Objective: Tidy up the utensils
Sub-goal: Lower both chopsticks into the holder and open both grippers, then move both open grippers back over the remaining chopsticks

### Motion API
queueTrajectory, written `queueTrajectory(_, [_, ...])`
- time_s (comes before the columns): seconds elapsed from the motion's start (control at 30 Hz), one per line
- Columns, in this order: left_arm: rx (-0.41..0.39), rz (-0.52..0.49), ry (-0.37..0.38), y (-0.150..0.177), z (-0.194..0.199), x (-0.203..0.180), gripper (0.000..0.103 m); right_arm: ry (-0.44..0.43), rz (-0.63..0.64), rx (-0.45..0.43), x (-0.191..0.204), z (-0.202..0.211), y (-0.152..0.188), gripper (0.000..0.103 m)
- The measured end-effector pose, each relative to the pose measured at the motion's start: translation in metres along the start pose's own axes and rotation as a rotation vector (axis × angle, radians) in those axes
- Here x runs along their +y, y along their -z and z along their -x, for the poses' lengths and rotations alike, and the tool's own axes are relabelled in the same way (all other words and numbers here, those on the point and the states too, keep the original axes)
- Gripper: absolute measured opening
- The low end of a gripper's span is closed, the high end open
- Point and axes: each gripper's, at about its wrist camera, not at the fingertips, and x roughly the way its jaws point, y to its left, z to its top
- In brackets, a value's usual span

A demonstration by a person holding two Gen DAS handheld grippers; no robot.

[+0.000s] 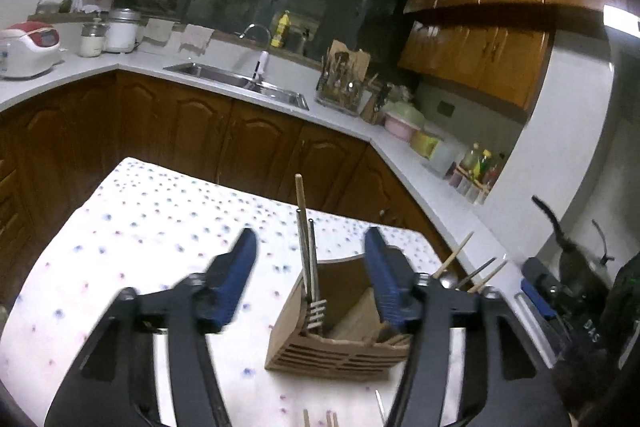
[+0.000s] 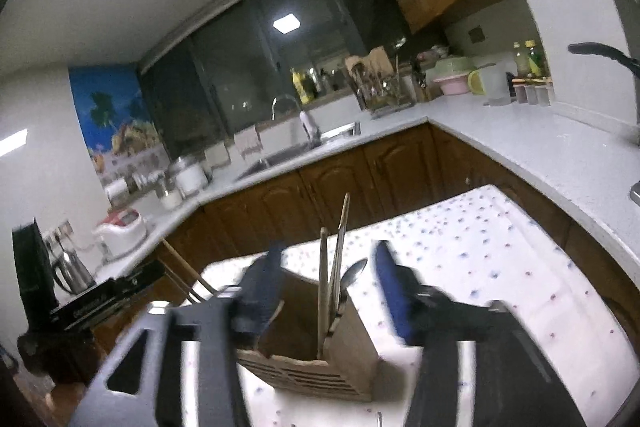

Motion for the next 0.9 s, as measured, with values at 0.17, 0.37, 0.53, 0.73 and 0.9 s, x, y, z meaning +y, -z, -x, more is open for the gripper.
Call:
queueTrajectory(0.17, [-0.029, 0.018, -0.028, 0.01, 0.033, 0.007, 0.083, -0.014, -0.02, -0.058, -0.001, 0.029, -0.003, 0.091])
queueTrajectory(0.37, [-0.009, 0.04, -0.062, 0.029, 0.059, 0.019, 0.088, -0.023, -0.013, -0.051, -0.001, 0.058, 0.011, 0.095])
queueTrajectory(0.53, [0.02, 0.033, -0.099, 0.051, 0.076, 0.025, 0.088, -0.016, -0.011, -0.024, -0.003, 0.081, 0.03, 0.096])
queueTrajectory(0.73, [0.063, 0.025, -0.131, 0.08, 0.088, 0.032, 0.088, -0.002, -0.018, 0.03, -0.008, 0.095, 0.056, 0.097])
queueTrajectory(0.9, [0.109, 0.03, -0.158, 0.104, 0.09, 0.038, 0.089, 0.026, -0.017, 0.074, -0.017, 0.105, 0.08, 0.097])
